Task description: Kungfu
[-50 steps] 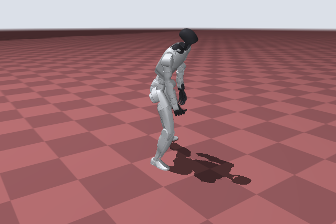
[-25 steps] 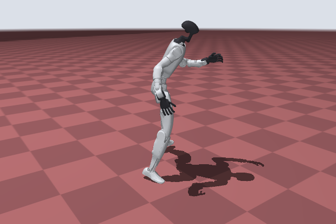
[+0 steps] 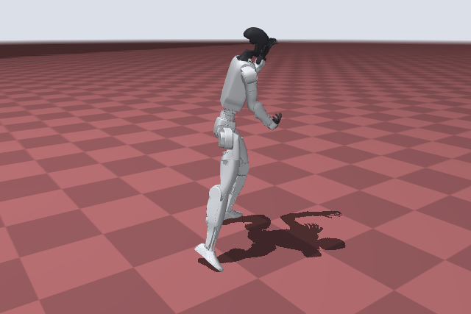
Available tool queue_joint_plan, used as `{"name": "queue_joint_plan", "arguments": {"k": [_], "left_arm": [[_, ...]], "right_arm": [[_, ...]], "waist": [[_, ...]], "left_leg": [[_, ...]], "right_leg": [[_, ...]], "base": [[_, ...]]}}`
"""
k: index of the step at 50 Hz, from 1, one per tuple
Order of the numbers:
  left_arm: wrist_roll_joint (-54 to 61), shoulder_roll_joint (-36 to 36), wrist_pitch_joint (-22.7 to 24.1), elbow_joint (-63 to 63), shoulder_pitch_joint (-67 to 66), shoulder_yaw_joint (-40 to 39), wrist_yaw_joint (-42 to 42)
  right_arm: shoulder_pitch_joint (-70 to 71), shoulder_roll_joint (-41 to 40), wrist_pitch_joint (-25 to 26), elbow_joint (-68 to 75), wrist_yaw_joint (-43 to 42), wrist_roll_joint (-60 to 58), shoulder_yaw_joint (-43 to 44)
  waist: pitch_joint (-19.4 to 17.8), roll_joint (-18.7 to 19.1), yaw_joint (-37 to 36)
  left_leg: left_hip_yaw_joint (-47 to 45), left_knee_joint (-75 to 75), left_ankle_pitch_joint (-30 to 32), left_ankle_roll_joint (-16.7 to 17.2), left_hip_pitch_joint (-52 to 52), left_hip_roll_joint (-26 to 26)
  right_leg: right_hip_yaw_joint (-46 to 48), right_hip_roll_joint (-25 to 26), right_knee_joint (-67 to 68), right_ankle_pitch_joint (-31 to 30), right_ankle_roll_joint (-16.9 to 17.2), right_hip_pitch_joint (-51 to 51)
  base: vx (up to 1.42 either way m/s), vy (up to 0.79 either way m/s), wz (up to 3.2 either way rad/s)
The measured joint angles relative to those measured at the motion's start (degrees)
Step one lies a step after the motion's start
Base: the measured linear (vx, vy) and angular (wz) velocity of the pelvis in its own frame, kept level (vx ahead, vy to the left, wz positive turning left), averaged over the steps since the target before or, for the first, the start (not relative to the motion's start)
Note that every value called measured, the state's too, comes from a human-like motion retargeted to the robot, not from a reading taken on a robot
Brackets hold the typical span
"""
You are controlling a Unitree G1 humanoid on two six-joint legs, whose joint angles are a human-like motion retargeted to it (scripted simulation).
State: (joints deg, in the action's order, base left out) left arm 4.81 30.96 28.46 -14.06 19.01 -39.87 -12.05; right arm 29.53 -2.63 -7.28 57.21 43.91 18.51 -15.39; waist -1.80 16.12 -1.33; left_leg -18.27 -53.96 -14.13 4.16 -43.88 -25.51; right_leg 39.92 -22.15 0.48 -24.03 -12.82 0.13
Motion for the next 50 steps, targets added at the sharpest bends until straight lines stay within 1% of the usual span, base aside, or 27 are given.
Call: {"name": "queue_joint_plan", "arguments": {"k": [2,3,5,7,10,13,15,17,20,22,24,27,29,31,33,35,37,38,40,42,43,44,45,47,48,50], "left_arm": [[1.0,-1.7,0.3,1.2,-3.0,-1.8,1.0],[1.3,-2.6,0.7,1.9,-4.5,-2.5,1.5],[1.7,-4.6,1.2,3.6,-7.1,-3.7,2.2],[0.8,-6.3,1.9,5.5,-9.9,-5.1,2.7],[-2.0,-9.6,2.4,8.4,-14.8,-8.0,2.9],[-5.7,-13.7,3.2,12.9,-20.7,-12.3,2.9],[-7.2,-16.6,2.8,17.2,-24.4,-15.0,2.8],[-8.0,-19.5,3.0,22.6,-28.0,-17.4,5.0],[-8.4,-23.1,1.5,33.3,-32.9,-20.6,9.9],[-8.8,-24.7,1.0,42.2,-35.3,-22.6,13.8],[-8.9,-25.6,0.3,50.9,-37.9,-23.8,17.3],[-9.3,-25.0,-0.6,64.8,-41.5,-24.1,21.1],[-8.3,-23.1,-1.6,73.6,-43.4,-21.1,22.1],[-5.1,-21.3,-2.8,81.0,-42.1,-15.8,21.0],[0.9,-21.1,-4.1,85.4,-36.7,-9.2,20.3],[9.9,-23.3,-5.9,86.2,-27.4,-2.2,22.1],[24.1,-28.1,-11.3,79.7,-16.9,5.7,30.7],[33.7,-31.4,-14.7,73.8,-12.6,10.7,37.4],[53.5,-38.5,-19.2,60.4,-5.6,22.7,48.6],[62.0,-41.4,-24.0,49.8,-0.8,30.8,56.0],[62.2,-40.6,-25.8,45.9,1.2,33.5,58.5],[60.5,-38.9,-25.7,42.6,2.9,36.2,59.4],[57.8,-36.8,-24.6,39.5,4.5,38.9,59.6],[51.3,-33.3,-21.6,35.7,6.7,39.9,56.4],[49.4,-32.6,-20.2,34.6,7.4,39.5,54.4],[49.5,-31.7,-17.6,32.8,8.0,39.1,51.0]], "right_arm": [[0.2,0.6,-1.0,-2.1,-1.6,1.1,-0.7],[0.1,0.8,-1.4,-3.2,-2.4,2.2,-0.8],[0.1,1.4,-1.9,-5.4,-3.7,5.4,-0.8],[0.4,2.3,-2.4,-7.7,-4.7,9.1,-0.8],[1.4,4.0,-2.8,-11.5,-5.5,12.0,-0.8],[2.9,6.0,-2.2,-16.8,-4.2,13.3,-0.8],[4.2,7.6,-2.4,-21.2,-4.0,14.8,-0.6],[5.7,9.7,-3.1,-26.3,-5.2,17.4,0.1],[8.7,13.9,-5.2,-35.1,-8.4,22.4,1.7],[11.0,18.0,-7.0,-41.6,-11.3,25.6,3.0],[13.8,21.7,-9.3,-47.0,-14.2,27.3,4.9],[17.4,26.8,-13.4,-54.0,-19.4,28.1,8.6],[18.7,30.4,-16.8,-57.7,-23.7,28.0,11.4],[18.6,34.4,-20.4,-61.3,-28.3,27.4,15.0],[17.3,38.4,-23.9,-64.7,-32.8,27.0,19.3],[14.9,43.1,-27.5,-68.0,-37.9,27.6,24.7],[11.1,48.0,-30.6,-72.4,-44.0,28.1,32.1],[8.9,50.1,-32.1,-75.0,-46.5,27.9,36.2],[4.7,54.0,-32.0,-80.6,-49.6,26.5,45.4],[1.9,56.3,-30.4,-85.2,-51.0,22.9,52.7],[1.0,57.3,-30.2,-86.9,-51.8,20.2,55.4],[0.1,58.0,-30.0,-88.0,-53.5,16.6,57.3],[-0.6,58.5,-29.8,-88.8,-55.8,12.7,58.7],[-2.8,59.3,-29.6,-89.7,-64.0,3.3,60.0],[-3.9,59.9,-29.7,-89.9,-67.1,0.0,60.3],[-5.9,61.1,-30.1,-90.0,-69.8,-3.1,59.8]], "waist": [[-0.2,-0.5,1.2],[-0.2,-0.7,1.7],[-0.1,-1.5,2.5],[0.1,-2.1,2.9],[0.2,-3.1,3.3],[0.2,-3.7,3.8],[0.0,-4.2,4.1],[0.0,-4.6,4.5],[0.0,-4.9,5.0],[-0.1,-4.9,5.0],[-0.2,-4.7,5.0],[0.2,-4.4,5.5],[0.9,-4.6,6.3],[1.4,-4.9,8.0],[1.1,-5.4,11.0],[0.4,-6.1,14.2],[-0.2,-6.6,16.8],[-0.4,-6.9,18.5],[-1.2,-7.3,22.3],[-2.4,-7.7,25.6],[-2.9,-7.8,27.0],[-3.3,-7.9,28.1],[-3.5,-8.1,29.1],[-3.8,-8.6,30.1],[-3.8,-8.8,30.5],[-3.9,-8.9,30.9]], "left_leg": [[0.5,1.0,0.3,0.2,0.3,-0.3],[0.8,1.4,0.4,0.3,0.5,-0.4],[1.2,2.3,0.1,0.4,1.0,-0.4],[1.7,3.2,0.5,0.6,1.3,-0.4],[1.6,4.4,1.6,0.9,2.1,-0.8],[1.0,6.3,3.2,1.6,3.4,-1.6],[0.2,8.0,4.7,2.0,4.6,-2.1],[-0.4,10.3,6.7,2.4,5.9,-2.5],[-1.2,14.4,10.2,3.4,8.1,-3.8],[-1.2,18.0,13.1,4.5,9.9,-4.6],[-0.5,22.1,16.6,5.8,11.6,-5.9],[1.0,28.5,22.7,7.6,13.1,-9.8],[0.4,32.9,26.5,8.2,14.6,-12.5],[-1.2,37.8,30.4,8.0,16.4,-14.6],[-3.2,42.2,33.6,6.9,18.3,-15.3],[-6.3,46.3,36.3,4.6,20.0,-15.2],[-10.6,50.3,39.7,2.9,20.5,-15.7],[-12.3,51.7,41.1,2.4,20.4,-15.4],[-13.5,53.3,42.7,1.1,20.0,-13.8],[-13.8,52.2,43.1,-0.6,18.8,-13.1],[-14.5,51.5,43.3,-1.5,18.4,-12.9],[-15.9,51.2,43.5,-2.7,18.4,-12.9],[-17.8,51.1,43.6,-4.0,18.5,-12.9],[-20.2,51.2,43.4,-6.4,19.4,-12.3],[-20.7,51.2,43.3,-7.0,20.0,-12.1],[-21.3,51.2,43.1,-7.0,21.6,-11.8]], "right_leg": [[-0.8,0.3,0.8,-0.3,-1.4,-0.9],[-1.3,0.4,1.2,-0.1,-1.3,-1.2],[-2.0,0.3,1.9,0.8,-0.4,-1.7],[-2.2,0.3,2.6,2.8,2.0,-1.9],[-2.9,-0.1,4.0,6.5,7.1,-2.5],[-4.4,-0.6,6.0,10.3,13.5,-3.6],[-5.9,-0.8,7.4,12.2,18.0,-4.3],[-7.5,-0.9,9.1,13.8,22.2,-5.1],[-10.0,-0.5,12.1,16.2,26.2,-6.6],[-12.6,0.3,15.5,18.7,27.5,-8.8],[-15.1,1.9,19.1,21.8,27.8,-11.6],[-16.5,6.1,24.1,27.1,27.8,-15.9],[-16.5,8.4,27.6,30.8,27.8,-18.7],[-15.2,10.1,31.4,34.2,27.8,-21.1],[-13.4,10.7,34.5,37.9,27.8,-21.9],[-11.2,10.4,36.9,41.2,27.8,-21.8],[-9.2,10.6,39.6,43.8,27.8,-22.5],[-8.2,10.2,40.8,45.1,27.8,-22.7],[-6.3,8.4,43.0,47.4,27.8,-22.1],[-5.7,7.0,44.8,48.7,27.7,-21.8],[-5.6,6.4,45.5,49.1,27.5,-21.7],[-5.7,6.2,45.8,49.2,27.0,-21.8],[-5.9,6.2,45.9,49.2,26.4,-22.1],[-6.7,6.1,45.6,48.8,25.8,-22.4],[-7.2,6.1,45.4,48.5,25.5,-22.4],[-8.6,6.2,45.0,48.2,25.2,-22.5]], "base": [[-0.04,-0.07,-0.17],[-0.07,-0.1,-0.14],[-0.09,-0.15,-0.12],[-0.15,-0.23,-0.14],[-0.18,-0.26,-0.22],[-0.23,-0.31,-0.24],[-0.26,-0.38,-0.2],[-0.26,-0.39,-0.16],[-0.33,-0.52,-0.24],[-0.38,-0.62,-0.38],[-0.32,-0.57,-0.48],[-0.37,-0.84,-0.61],[-0.29,-0.89,-0.59],[-0.29,-0.89,-0.27],[-0.28,-0.77,0.24],[-0.27,-0.67,0.5],[-0.19,-0.51,0.61],[-0.16,-0.46,0.86],[-0.16,-0.38,1.04],[-0.2,-0.19,0.82],[-0.19,-0.1,0.48],[-0.17,-0.08,0.24],[-0.16,-0.1,0.04],[-0.12,-0.08,-0.12],[-0.05,-0.02,-0.26],[-0.01,0.0,-0.36]]}}
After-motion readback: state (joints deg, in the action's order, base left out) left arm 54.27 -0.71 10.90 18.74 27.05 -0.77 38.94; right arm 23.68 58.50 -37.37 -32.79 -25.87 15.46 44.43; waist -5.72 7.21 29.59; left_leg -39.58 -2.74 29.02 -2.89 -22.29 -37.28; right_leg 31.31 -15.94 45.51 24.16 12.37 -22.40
